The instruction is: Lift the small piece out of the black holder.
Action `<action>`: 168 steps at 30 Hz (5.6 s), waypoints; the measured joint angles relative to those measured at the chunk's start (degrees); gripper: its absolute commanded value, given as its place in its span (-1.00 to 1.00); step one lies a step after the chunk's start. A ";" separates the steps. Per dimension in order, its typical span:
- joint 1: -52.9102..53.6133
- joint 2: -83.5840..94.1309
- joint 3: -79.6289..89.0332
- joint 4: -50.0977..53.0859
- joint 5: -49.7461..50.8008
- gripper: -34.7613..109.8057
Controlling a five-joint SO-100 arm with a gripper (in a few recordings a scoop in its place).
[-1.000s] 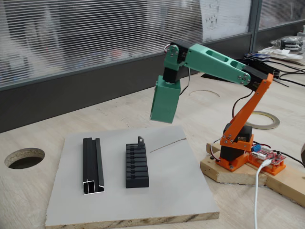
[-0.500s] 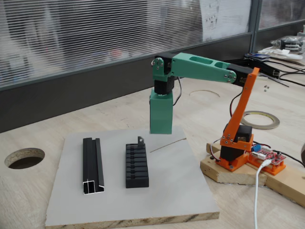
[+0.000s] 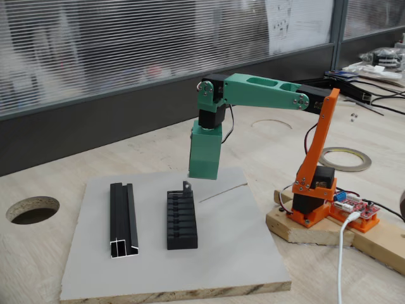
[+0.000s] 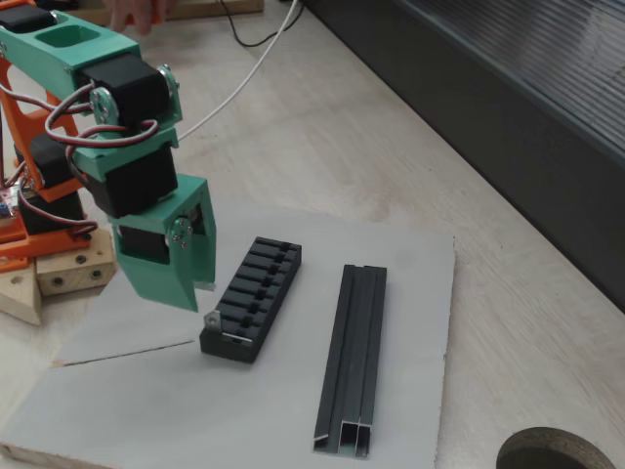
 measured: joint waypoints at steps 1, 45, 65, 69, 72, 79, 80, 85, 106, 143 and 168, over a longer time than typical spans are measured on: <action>0.00 0.00 0.00 -0.26 0.00 -0.07; -0.79 -4.83 0.00 -7.65 -0.09 -0.08; -5.54 -5.19 5.36 -8.44 -7.21 -0.08; -5.54 -5.19 5.36 -8.44 -7.12 -0.08; -5.36 -5.19 5.36 -8.44 -7.12 -0.08; -1.05 -5.19 5.27 -8.44 -7.38 -0.08; -0.88 -5.19 5.27 -8.53 -7.29 -0.08; -0.88 -5.19 5.27 -8.61 -7.12 -0.08; -0.79 -5.54 5.62 -8.61 -7.12 -0.08; -0.79 -5.54 5.80 -8.61 0.70 -0.08; -0.79 -5.54 5.80 -8.61 1.58 -0.08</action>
